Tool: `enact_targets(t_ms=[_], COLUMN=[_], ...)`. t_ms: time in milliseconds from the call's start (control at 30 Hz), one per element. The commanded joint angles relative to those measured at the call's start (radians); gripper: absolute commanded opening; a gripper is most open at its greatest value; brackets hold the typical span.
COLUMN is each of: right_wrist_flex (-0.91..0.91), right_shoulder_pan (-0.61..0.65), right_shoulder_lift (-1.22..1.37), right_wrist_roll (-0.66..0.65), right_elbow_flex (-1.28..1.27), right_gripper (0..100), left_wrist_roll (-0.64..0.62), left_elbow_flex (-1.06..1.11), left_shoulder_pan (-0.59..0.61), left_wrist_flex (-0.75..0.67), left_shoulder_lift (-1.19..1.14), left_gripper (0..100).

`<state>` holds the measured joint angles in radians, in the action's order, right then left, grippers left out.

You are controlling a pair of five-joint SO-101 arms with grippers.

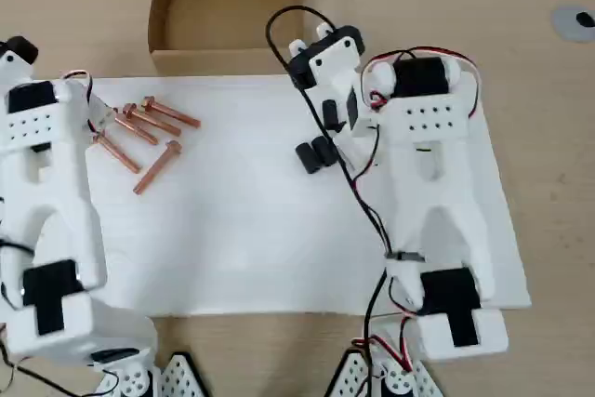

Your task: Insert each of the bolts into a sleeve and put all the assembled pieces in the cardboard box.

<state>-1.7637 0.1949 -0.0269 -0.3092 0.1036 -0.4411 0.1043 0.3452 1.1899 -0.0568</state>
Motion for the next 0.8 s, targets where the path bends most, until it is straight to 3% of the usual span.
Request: enact_targets(t_ms=[0,433,767], right_wrist_flex=[-0.002,0.017,0.025], right_shoulder_pan=[0.015,0.015,0.013], right_shoulder_lift=[0.019,0.036,0.038], right_wrist_roll=[0.009,0.074,0.074], right_elbow_flex=[0.056,0.054,0.053], right_gripper=[1.2,1.2,1.2], left_wrist_roll=[-0.051,0.017,0.173], left_elbow_flex=[-0.087,-0.480,-0.638], left_shoulder_pan=[0.015,0.025,0.078], left_wrist_flex=[0.038,0.338,0.351], left_shoulder_lift=[-0.059,-0.386,-0.449], left_gripper=[1,1,7])
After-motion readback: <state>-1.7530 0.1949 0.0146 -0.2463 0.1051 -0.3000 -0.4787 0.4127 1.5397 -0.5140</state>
